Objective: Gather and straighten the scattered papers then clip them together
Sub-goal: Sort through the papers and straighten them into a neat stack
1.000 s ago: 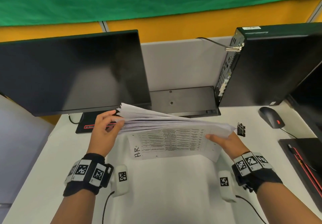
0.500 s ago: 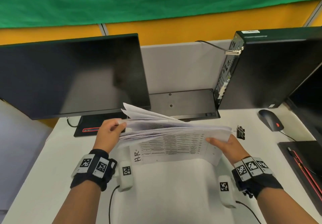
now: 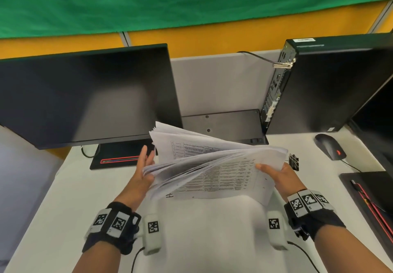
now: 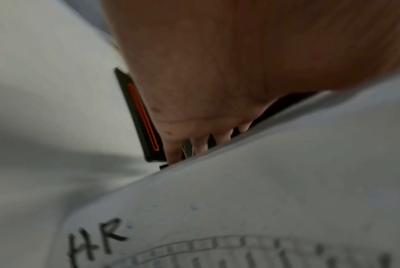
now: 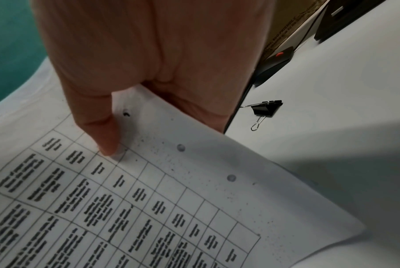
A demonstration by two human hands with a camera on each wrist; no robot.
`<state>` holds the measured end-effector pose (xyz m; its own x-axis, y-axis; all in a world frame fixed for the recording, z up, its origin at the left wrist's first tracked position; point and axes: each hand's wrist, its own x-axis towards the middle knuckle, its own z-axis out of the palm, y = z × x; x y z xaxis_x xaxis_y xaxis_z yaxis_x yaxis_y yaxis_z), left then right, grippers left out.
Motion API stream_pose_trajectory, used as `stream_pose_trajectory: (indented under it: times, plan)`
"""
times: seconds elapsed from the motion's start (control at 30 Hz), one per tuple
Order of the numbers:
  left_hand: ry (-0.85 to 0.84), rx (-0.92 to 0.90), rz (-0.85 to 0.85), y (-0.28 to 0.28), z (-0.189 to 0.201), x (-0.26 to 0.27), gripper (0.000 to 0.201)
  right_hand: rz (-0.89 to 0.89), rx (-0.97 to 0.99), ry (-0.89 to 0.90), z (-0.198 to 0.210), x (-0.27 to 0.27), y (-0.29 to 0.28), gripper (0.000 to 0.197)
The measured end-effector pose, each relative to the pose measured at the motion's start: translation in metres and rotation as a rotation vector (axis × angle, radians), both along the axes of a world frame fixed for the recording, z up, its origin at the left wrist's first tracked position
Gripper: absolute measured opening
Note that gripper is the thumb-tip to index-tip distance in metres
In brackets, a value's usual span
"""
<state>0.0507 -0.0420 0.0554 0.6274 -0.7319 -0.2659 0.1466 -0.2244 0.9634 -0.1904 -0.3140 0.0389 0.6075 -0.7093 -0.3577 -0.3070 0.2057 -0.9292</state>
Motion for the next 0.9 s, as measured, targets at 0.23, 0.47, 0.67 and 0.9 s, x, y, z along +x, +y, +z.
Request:
stream_pose_trajectory:
  times: [0.23, 0.47, 0.67, 0.9]
  plan:
    - [0.099, -0.071, 0.193, -0.005, -0.003, 0.008, 0.077, -0.047, -0.032, -0.010, 0.010, -0.001, -0.002, 0.004]
    - [-0.096, 0.158, -0.038, -0.026, -0.030, 0.001, 0.130, 0.122, -0.035, -0.070, 0.031, -0.014, 0.009, 0.013]
    - [-0.147, -0.041, 0.140, -0.028, 0.007, 0.017, 0.075, 0.140, -0.073, -0.179, 0.058, -0.020, -0.003, 0.022]
    - [-0.327, -0.070, 0.225, -0.017, 0.040, 0.012, 0.035, -0.023, -0.160, -0.262, 0.061, -0.007, -0.007, 0.020]
